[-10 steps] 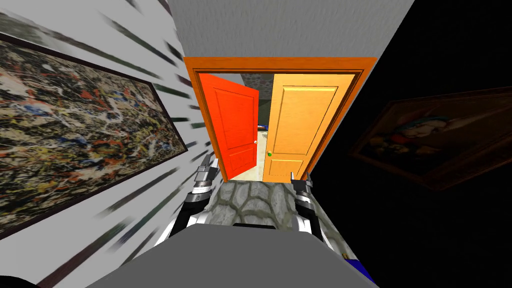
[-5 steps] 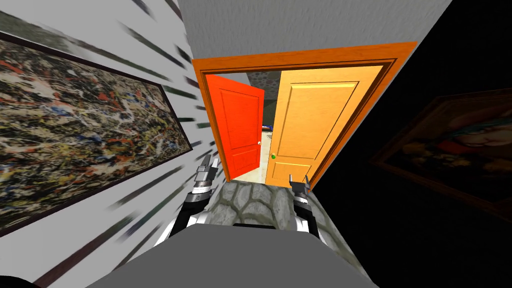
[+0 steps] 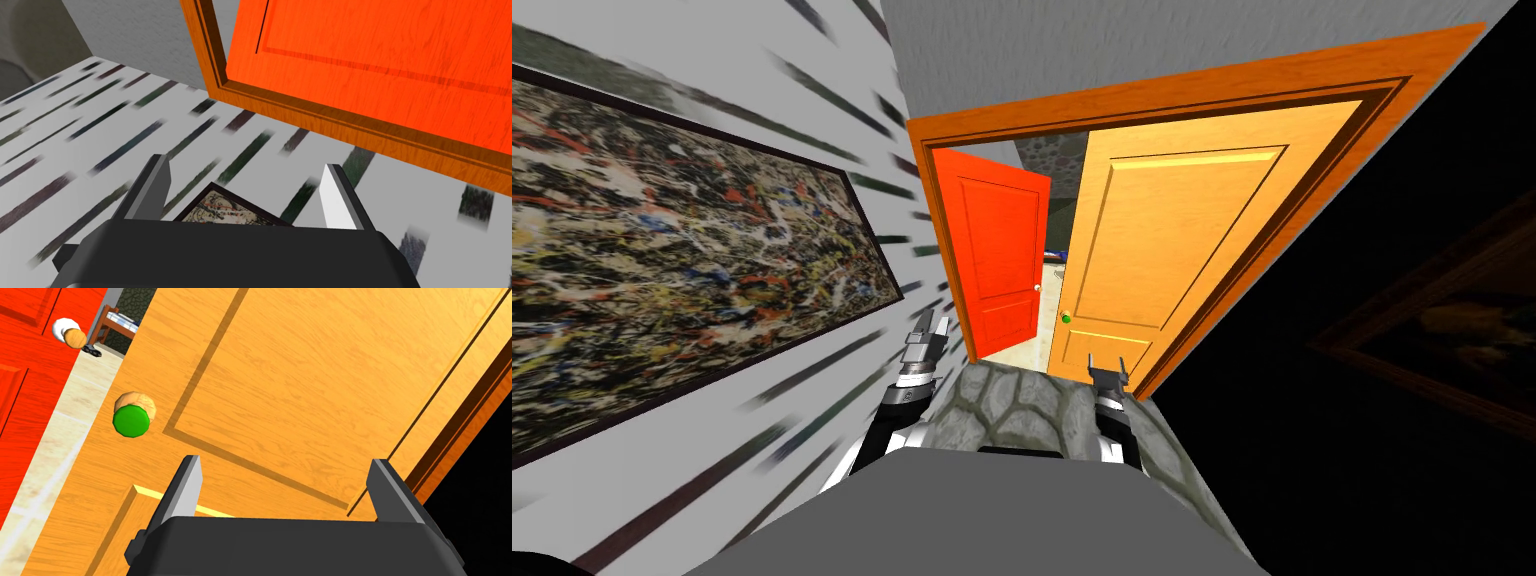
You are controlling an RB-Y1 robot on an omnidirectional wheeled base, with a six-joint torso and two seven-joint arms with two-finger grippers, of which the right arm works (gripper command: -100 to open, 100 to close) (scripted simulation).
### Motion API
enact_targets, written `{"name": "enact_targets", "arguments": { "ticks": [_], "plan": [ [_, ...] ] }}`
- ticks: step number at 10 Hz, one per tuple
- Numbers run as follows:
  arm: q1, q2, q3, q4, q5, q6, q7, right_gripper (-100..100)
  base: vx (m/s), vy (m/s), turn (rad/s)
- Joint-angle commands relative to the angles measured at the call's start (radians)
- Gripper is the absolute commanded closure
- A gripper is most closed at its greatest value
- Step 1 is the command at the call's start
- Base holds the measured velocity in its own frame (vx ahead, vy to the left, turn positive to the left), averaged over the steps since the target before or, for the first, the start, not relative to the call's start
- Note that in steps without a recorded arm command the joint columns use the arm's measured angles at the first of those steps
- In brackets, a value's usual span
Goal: Push the door open
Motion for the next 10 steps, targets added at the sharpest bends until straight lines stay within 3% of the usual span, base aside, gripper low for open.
{"name": "enact_targets", "arguments": {
  "ticks": [1,10],
  "plan": [
    [-0.008,0.0,0.001,0.029,-0.018,-0.001,-0.033,-100,0.089,-0.036,0.17],
    [-0.056,0.03,0.016,0.206,-0.099,-0.035,-0.186,-100,0.079,-0.06,0.141]
  ]
}}
